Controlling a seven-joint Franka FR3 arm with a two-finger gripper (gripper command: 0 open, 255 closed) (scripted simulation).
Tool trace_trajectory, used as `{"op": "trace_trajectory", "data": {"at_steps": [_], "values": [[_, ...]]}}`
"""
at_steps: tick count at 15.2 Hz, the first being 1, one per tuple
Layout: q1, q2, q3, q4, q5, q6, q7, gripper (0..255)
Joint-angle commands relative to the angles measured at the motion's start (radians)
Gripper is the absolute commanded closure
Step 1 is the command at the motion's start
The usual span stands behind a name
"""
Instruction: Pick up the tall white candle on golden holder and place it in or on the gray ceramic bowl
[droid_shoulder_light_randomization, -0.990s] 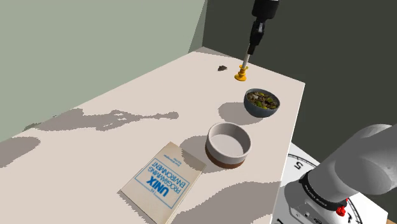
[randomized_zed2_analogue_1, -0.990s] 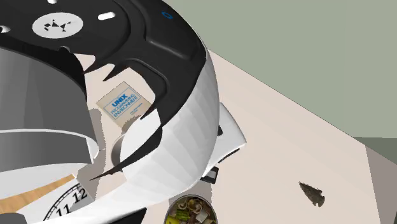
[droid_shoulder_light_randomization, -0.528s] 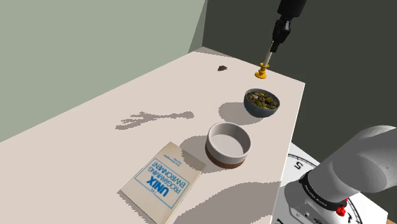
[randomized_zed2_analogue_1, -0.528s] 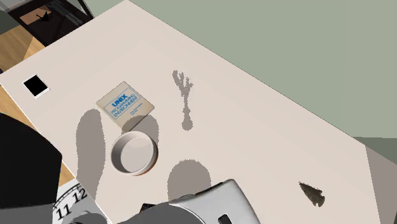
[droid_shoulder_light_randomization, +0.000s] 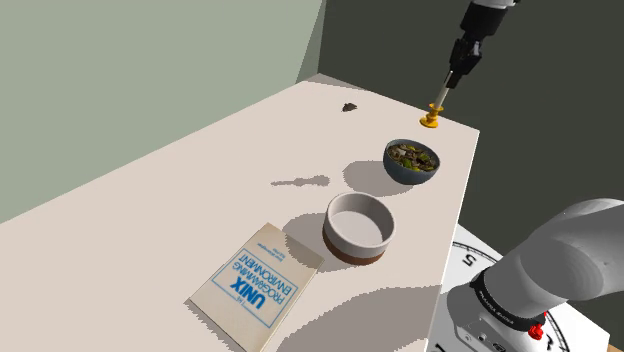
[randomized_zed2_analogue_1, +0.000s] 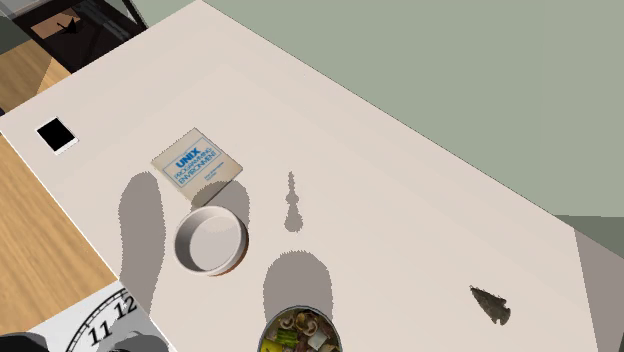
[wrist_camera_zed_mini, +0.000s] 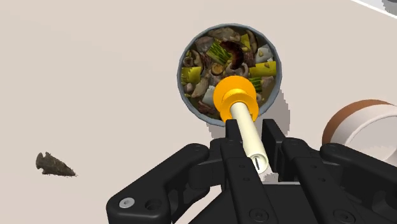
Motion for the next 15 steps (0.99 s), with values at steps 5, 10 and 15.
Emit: {"op": "trace_trajectory", "data": {"at_steps": [5, 10, 15], "values": [[-0.003, -0.007, -0.006, -0.087, -0.004, 0.081, -0.001, 255], [-0.005, -0.007, -0.009, -0.154, -0.007, 0.148, 0.001, 255], [-0.006, -0.001, -0.014, -0.217, -0.01, 0.216, 0.001, 255]]}}
